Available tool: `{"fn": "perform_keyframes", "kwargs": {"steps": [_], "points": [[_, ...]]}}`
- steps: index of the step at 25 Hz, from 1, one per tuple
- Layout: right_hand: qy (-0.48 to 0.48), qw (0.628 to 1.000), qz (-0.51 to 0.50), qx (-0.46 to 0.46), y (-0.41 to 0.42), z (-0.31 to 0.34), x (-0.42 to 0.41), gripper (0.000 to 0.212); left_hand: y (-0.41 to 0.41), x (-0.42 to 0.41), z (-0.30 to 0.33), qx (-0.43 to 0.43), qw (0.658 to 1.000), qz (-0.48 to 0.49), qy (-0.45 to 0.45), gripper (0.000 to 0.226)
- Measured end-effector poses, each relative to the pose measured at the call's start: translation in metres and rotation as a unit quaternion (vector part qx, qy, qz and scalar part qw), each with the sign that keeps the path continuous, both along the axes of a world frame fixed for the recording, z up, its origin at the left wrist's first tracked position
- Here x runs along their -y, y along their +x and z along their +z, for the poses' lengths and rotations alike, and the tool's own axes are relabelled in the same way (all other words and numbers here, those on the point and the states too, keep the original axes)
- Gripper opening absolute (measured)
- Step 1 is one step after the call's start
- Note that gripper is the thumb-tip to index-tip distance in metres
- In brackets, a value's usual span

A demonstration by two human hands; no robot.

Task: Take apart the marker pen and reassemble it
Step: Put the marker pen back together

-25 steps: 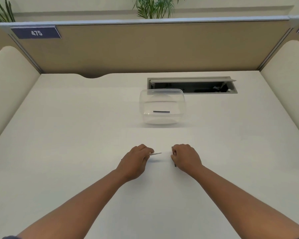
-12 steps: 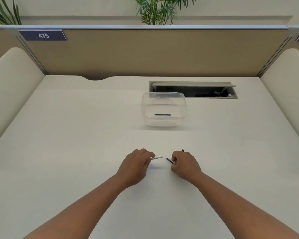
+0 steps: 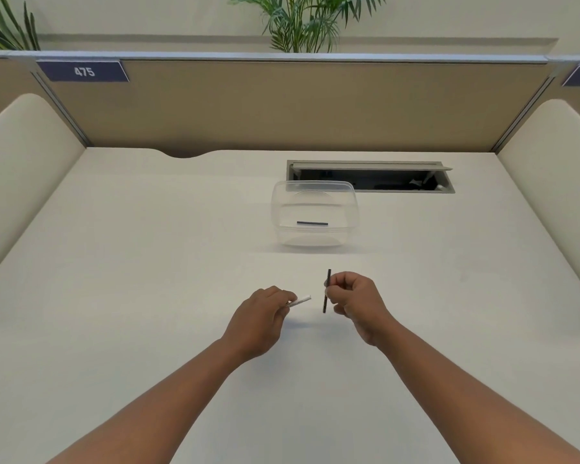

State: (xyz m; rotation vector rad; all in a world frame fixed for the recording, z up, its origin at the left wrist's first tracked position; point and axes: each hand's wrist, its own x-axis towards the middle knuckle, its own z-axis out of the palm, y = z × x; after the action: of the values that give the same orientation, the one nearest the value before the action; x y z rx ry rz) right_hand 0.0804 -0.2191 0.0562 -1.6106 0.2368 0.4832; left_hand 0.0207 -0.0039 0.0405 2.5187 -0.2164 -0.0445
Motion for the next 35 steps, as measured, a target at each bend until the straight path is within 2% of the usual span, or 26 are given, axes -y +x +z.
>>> {"fn": "perform_keyframes", "kwargs": {"steps": [5,15,29,33,35], "points": [[0.122,0.991,-0.047,-0.016,-0.0008,0.0106,0.0,0.018,0.0004,0.001,0.0036,-0.012,1.0,0.005,-0.015,0.023],[0.158,0.984,-0.076,-0.033,-0.0014,0.0116,0.0018,0.015,0.0024,-0.0001,0.0081,-0.013,0.999,0.006,-0.035,0.021],[0.136,0.988,-0.064,-0.043,-0.0037,0.0075,-0.0005,0.011,0.0025,0.0013,-0.0009,-0.032,0.996,0.022,-0.083,0.021],[0.102,0.994,-0.016,-0.031,-0.0057,0.005,-0.0015,0.01,0.0029,0.0021,-0.0013,-0.03,0.995,0.02,-0.088,0.021],[0.083,0.996,0.011,-0.016,-0.007,0.0032,-0.0029,0.016,0.0041,0.0029,-0.0007,-0.024,0.994,0.026,-0.106,0.021]]}}
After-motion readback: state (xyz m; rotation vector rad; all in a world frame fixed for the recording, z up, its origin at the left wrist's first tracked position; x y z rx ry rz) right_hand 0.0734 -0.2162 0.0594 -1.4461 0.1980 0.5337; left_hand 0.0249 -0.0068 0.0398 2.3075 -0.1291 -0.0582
